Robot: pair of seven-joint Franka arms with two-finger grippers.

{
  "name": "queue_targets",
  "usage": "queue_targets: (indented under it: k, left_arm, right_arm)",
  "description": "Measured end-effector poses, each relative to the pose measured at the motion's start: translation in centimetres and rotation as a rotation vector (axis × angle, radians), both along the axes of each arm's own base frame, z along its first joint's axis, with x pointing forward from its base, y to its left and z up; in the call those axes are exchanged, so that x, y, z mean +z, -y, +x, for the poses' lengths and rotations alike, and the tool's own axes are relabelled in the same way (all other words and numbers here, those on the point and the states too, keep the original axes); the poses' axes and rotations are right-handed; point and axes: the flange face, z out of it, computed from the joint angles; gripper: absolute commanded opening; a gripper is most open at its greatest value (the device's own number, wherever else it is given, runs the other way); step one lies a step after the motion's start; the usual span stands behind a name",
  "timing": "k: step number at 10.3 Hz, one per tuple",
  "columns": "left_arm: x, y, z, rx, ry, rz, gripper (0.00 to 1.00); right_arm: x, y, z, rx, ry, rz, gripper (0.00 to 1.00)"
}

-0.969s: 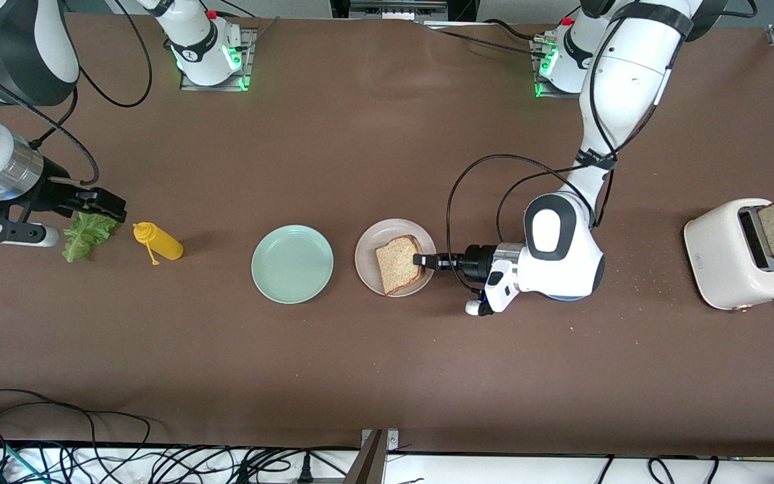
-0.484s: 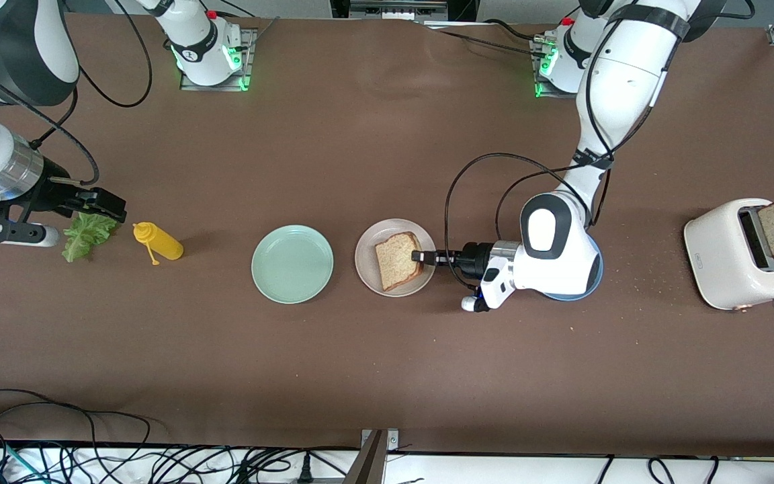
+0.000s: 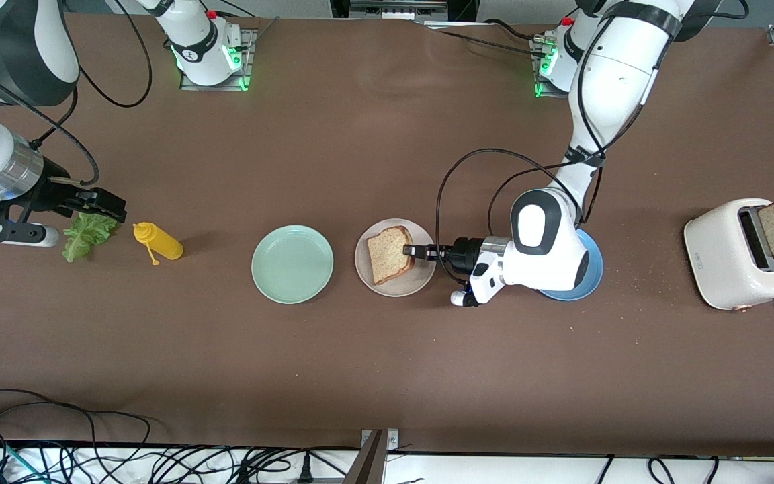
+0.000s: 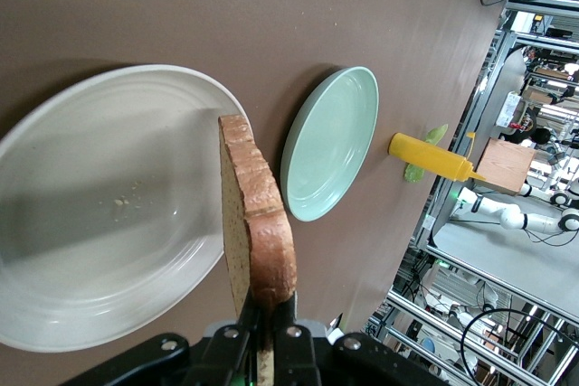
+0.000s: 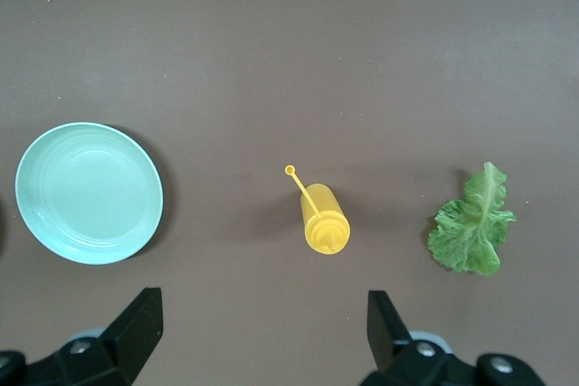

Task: Make sandwich on beige plate with both arms
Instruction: 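Lower the bread onto the beige plate and open the left gripper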

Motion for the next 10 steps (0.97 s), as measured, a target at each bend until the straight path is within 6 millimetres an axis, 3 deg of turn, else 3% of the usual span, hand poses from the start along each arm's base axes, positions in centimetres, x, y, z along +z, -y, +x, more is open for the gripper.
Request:
queue_targets:
  k: [6, 10]
  left_arm:
    - [-1.3, -0.3, -0.1, 0.013, -0.003, 0.015, 0.0]
    - [-1.7, 0.7, -0.4, 0.029, 0.004, 0.012, 0.0]
  right_arm:
    - [0.0, 0.0, 0.0, 0.0, 0.0, 0.0, 1.0]
    - [0.0, 0.0, 0.0, 0.0, 0.0, 0.0, 1.0]
